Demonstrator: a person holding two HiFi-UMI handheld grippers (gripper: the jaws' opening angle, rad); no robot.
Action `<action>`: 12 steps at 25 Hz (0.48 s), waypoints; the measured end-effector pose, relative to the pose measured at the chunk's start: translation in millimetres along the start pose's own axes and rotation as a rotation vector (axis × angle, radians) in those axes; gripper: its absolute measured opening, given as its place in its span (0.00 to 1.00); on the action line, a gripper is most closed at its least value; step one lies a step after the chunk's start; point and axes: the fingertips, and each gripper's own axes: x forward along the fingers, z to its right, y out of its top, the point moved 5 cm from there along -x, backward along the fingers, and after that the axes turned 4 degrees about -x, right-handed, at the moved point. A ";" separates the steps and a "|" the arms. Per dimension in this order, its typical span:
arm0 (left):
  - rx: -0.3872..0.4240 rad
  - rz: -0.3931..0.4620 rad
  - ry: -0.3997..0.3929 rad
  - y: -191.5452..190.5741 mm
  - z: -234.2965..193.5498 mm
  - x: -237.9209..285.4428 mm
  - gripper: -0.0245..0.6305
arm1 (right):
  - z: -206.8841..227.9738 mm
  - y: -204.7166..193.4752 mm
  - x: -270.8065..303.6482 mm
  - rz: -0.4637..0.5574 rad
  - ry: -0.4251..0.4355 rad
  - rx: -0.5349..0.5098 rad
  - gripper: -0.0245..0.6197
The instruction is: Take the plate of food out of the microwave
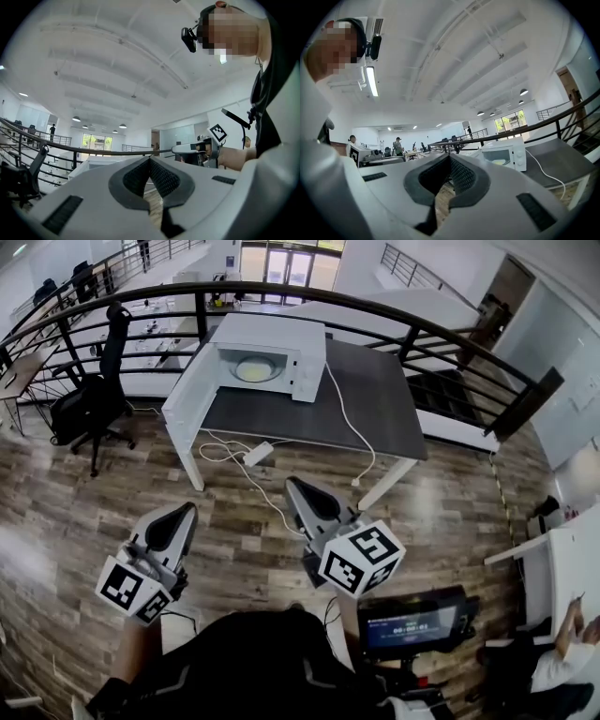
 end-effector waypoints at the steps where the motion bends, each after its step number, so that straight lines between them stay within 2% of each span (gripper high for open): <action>1: -0.002 0.007 -0.006 0.8 -2.7 -2.9 0.04 | -4.0 -0.1 0.9 0.001 -0.004 -0.007 0.02; 8: -0.071 0.044 -0.051 0.8 -20.3 -18.7 0.04 | -20.7 -8.4 7.1 -0.005 -0.058 -0.006 0.02; 12: -0.122 0.084 -0.055 5.3 -30.0 -16.3 0.04 | -16.9 -8.5 13.8 -0.011 -0.053 0.000 0.02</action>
